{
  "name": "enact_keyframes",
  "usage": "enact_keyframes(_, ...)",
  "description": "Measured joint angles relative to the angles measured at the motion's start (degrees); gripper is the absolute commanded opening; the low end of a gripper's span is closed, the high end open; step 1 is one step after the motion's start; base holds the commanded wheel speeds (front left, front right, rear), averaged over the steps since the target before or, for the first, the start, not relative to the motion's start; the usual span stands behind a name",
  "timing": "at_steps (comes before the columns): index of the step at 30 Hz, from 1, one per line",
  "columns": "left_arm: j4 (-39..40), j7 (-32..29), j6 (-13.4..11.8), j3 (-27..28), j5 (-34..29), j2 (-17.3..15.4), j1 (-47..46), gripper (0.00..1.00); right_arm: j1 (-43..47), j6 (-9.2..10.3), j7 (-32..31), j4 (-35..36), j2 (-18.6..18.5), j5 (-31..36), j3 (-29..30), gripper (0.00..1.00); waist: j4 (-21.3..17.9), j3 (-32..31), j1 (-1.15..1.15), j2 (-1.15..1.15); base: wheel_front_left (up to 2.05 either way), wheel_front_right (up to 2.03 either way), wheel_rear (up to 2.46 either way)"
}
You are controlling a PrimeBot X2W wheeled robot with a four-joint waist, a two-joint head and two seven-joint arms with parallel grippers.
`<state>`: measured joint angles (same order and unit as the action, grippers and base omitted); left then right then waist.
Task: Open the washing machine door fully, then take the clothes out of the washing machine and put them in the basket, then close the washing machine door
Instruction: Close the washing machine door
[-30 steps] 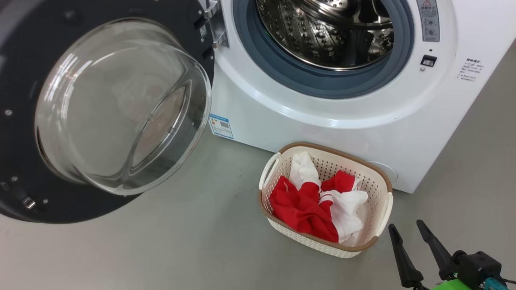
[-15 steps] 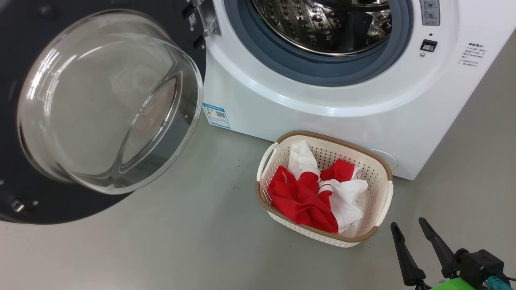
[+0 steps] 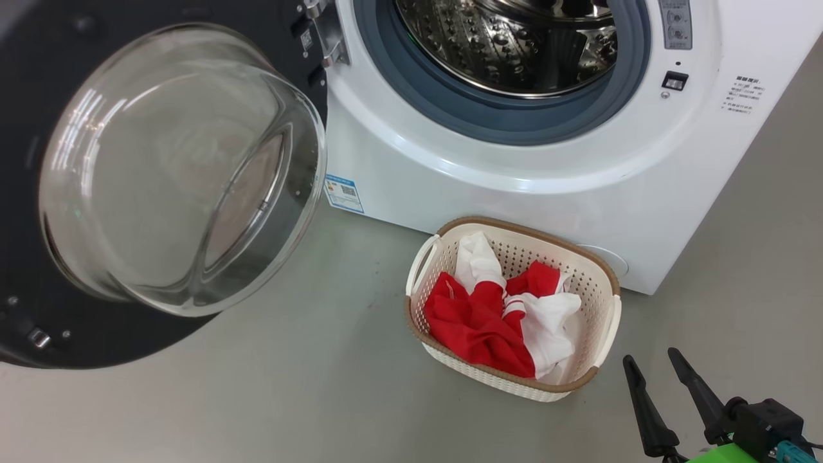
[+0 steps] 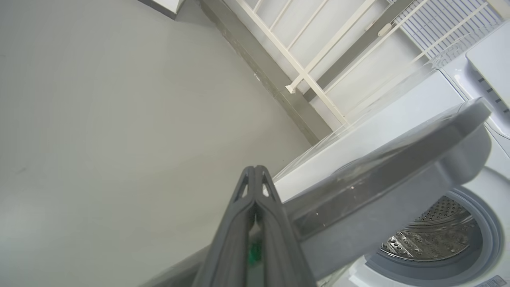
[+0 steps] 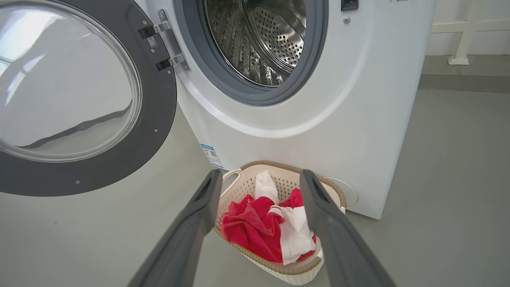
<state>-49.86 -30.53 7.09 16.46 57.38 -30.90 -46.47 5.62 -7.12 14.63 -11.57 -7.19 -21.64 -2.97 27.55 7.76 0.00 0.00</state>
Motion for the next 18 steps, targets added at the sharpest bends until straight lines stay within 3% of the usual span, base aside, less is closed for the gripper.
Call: enact_keyframes(18,19.81,-13.37,-0.02,-7.19,14.14,-2.00,14.29,0.00,1.46,0.01,0.00,-0.16,1.18,0.00,0.07,1.00,-0.45,-4.62,0.00,0.00,0.00,0.00,0.00)
